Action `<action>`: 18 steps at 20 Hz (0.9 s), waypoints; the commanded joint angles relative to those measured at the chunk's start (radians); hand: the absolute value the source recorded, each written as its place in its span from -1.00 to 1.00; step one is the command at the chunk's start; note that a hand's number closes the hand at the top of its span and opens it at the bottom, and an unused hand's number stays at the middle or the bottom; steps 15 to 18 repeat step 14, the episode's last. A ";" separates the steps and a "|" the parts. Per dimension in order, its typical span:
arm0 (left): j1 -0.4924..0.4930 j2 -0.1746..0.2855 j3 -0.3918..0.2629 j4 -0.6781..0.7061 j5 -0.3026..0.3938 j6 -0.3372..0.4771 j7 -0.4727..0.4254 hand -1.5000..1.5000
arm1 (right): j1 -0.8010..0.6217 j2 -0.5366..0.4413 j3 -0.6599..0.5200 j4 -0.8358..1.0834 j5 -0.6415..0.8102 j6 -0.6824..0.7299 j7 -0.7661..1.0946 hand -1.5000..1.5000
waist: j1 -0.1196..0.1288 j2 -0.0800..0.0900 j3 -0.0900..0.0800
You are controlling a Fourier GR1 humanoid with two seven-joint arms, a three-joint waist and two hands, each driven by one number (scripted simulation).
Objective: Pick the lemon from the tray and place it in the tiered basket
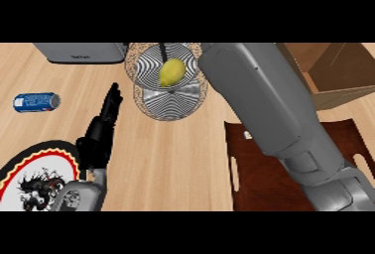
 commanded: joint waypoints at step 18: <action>0.064 0.028 0.040 -0.031 0.007 0.001 -0.014 0.00 | 0.766 -0.286 -0.234 -0.869 -0.323 0.145 -0.060 -1.00 | -0.061 -0.010 0.002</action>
